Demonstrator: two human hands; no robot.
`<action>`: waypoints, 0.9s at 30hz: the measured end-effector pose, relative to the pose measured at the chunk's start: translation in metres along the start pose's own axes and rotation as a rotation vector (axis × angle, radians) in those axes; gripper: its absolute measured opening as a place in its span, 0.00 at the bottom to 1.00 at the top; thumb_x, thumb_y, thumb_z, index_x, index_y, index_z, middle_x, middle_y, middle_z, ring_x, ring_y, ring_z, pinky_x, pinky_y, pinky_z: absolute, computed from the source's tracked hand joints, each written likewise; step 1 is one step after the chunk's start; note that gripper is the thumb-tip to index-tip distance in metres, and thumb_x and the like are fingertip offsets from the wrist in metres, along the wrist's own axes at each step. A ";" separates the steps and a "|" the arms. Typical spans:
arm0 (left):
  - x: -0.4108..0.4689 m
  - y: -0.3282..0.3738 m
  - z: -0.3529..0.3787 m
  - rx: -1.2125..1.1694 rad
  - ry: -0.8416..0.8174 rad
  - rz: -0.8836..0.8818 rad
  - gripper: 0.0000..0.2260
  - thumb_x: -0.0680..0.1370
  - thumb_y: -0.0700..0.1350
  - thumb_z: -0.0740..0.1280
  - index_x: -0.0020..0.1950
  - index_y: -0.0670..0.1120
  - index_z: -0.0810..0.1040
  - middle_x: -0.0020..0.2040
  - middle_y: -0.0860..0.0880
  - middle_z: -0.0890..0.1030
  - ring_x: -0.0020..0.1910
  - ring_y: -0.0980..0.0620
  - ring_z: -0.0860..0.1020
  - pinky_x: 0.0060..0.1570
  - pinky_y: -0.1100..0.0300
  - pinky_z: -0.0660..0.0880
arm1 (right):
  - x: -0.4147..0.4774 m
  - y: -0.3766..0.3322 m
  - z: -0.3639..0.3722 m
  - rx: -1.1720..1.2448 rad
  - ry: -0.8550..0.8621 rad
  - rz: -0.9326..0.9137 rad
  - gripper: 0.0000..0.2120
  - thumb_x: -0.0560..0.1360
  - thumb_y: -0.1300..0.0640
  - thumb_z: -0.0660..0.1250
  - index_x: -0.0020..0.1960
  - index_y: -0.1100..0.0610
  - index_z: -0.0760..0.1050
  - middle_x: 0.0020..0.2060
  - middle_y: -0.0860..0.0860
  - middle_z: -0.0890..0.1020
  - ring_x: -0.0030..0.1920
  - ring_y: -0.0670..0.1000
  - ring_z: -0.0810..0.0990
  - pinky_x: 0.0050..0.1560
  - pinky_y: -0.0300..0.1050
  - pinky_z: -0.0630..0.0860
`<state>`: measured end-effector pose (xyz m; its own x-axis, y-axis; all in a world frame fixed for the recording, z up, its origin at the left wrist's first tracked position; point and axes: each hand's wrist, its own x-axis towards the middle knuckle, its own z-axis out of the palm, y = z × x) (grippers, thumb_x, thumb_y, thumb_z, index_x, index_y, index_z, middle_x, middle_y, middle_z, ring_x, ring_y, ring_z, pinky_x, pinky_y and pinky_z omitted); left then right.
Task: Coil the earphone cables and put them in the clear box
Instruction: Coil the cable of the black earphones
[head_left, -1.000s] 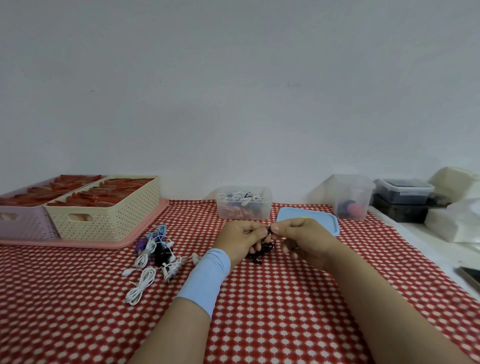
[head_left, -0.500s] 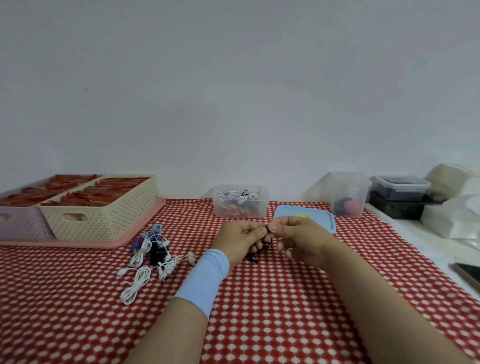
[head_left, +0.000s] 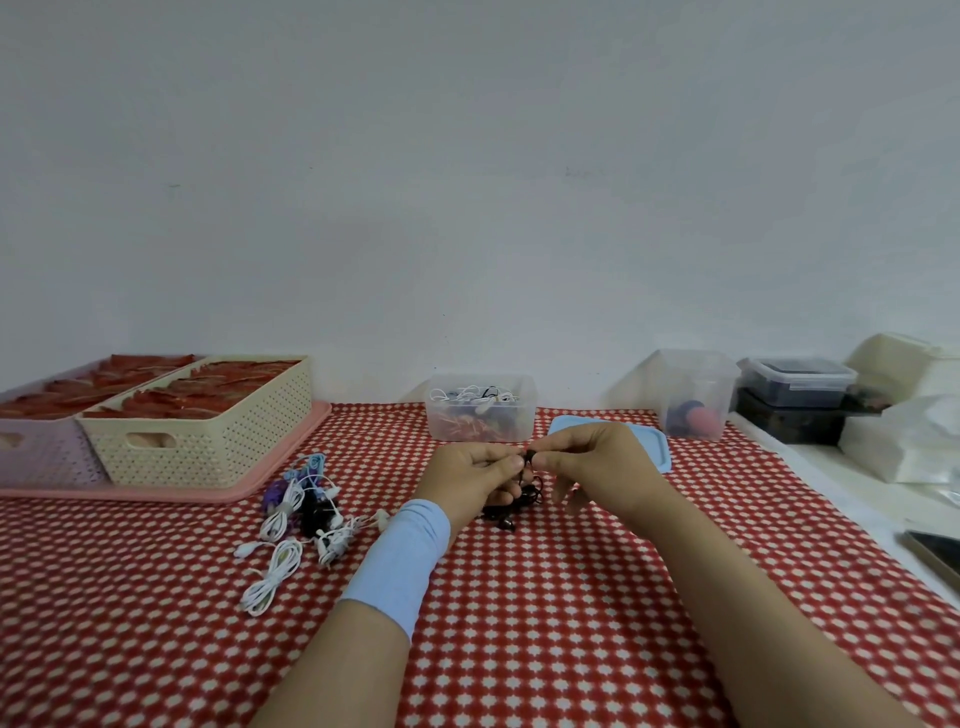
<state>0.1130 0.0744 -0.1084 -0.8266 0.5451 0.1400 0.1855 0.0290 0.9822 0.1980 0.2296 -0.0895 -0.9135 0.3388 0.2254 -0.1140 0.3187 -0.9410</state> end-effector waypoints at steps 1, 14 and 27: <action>0.000 0.000 -0.001 0.030 0.002 0.022 0.05 0.78 0.37 0.69 0.50 0.44 0.84 0.34 0.50 0.85 0.32 0.57 0.80 0.36 0.65 0.78 | 0.000 0.000 0.000 -0.016 -0.005 -0.014 0.04 0.74 0.65 0.74 0.48 0.59 0.86 0.35 0.56 0.86 0.27 0.50 0.80 0.27 0.43 0.78; -0.003 0.004 -0.007 0.208 -0.077 0.099 0.07 0.77 0.38 0.71 0.54 0.42 0.84 0.35 0.50 0.85 0.33 0.57 0.81 0.39 0.64 0.80 | -0.004 0.001 -0.008 0.143 -0.184 0.167 0.06 0.75 0.61 0.73 0.49 0.62 0.86 0.40 0.56 0.86 0.31 0.50 0.78 0.30 0.44 0.77; -0.006 0.005 0.002 0.085 -0.054 0.088 0.06 0.77 0.35 0.70 0.52 0.41 0.84 0.35 0.46 0.84 0.31 0.56 0.80 0.36 0.65 0.78 | -0.003 0.002 -0.009 0.134 -0.176 0.159 0.06 0.74 0.62 0.73 0.50 0.62 0.85 0.35 0.56 0.84 0.30 0.50 0.78 0.31 0.45 0.79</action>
<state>0.1194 0.0728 -0.1045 -0.7758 0.5931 0.2155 0.3021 0.0492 0.9520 0.2045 0.2374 -0.0897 -0.9765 0.2127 0.0355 -0.0033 0.1498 -0.9887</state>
